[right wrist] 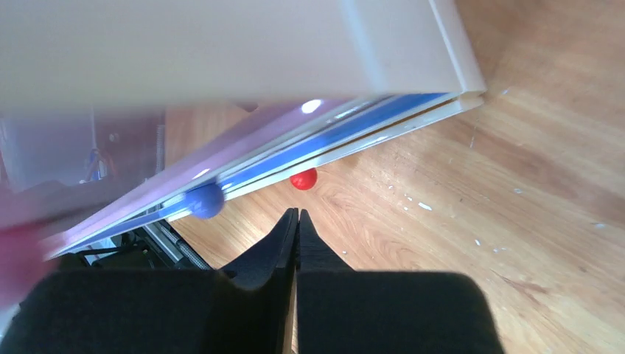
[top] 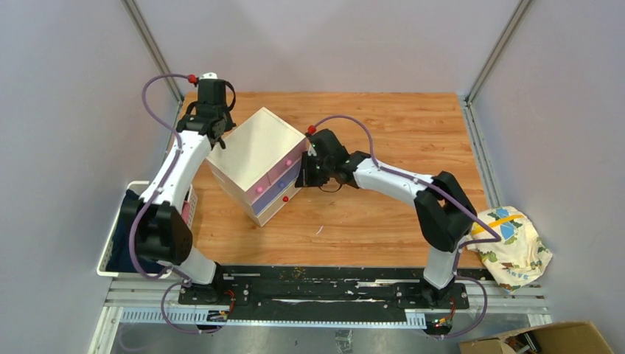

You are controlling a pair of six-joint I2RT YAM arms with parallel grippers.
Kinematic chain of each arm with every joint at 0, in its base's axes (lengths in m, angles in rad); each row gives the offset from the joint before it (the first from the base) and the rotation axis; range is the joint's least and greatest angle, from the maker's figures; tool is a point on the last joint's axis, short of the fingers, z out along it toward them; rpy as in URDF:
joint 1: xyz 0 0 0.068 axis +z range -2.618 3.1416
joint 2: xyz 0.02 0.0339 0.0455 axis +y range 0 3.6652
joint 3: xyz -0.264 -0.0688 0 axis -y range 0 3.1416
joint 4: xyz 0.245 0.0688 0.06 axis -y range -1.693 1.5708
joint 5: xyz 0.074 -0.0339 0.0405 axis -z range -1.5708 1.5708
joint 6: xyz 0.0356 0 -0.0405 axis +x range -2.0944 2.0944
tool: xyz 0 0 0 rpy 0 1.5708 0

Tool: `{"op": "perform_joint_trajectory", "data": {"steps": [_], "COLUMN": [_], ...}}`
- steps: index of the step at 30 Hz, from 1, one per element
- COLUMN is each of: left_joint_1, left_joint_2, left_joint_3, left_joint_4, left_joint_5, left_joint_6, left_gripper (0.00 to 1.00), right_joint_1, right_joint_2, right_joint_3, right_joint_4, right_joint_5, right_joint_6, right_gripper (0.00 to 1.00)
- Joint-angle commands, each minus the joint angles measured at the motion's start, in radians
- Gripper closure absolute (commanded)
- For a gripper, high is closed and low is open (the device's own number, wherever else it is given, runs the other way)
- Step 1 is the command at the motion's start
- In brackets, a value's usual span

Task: Organize the makeup
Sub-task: Close the drawer in the storage box, then reset both arms

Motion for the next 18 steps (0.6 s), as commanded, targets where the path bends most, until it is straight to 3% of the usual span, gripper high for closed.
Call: {"op": "perform_joint_trajectory", "data": {"steps": [1, 4, 10, 14, 18], "left_joint_1": [-0.013, -0.013, -0.015, -0.019, -0.022], "left_joint_2": [-0.18, -0.271, -0.498, -0.669, -0.788], "left_joint_3": [0.028, 0.031, -0.037, -0.179, -0.295], "left_joint_4": [-0.054, -0.057, -0.055, -0.01, 0.018], "left_joint_5": [-0.057, -0.046, 0.03, 0.178, 0.235], "left_joint_6": [-0.01, -0.005, 0.008, -0.01, -0.029], "left_gripper": [0.75, 0.68, 0.67, 0.68, 0.65], "right_joint_1": [0.02, 0.023, 0.03, 0.045, 0.049], "right_joint_2": [-0.114, -0.183, -0.331, -0.443, -0.514], "right_joint_3": [-0.023, -0.047, -0.08, -0.112, -0.131], "right_joint_4": [-0.07, -0.1, -0.185, -0.207, -0.222], "right_joint_5": [0.137, 0.198, 0.365, 0.467, 0.533], "right_joint_6": [-0.146, -0.18, -0.233, -0.268, -0.28], "right_gripper": [0.97, 0.95, 0.94, 0.91, 0.9]}}
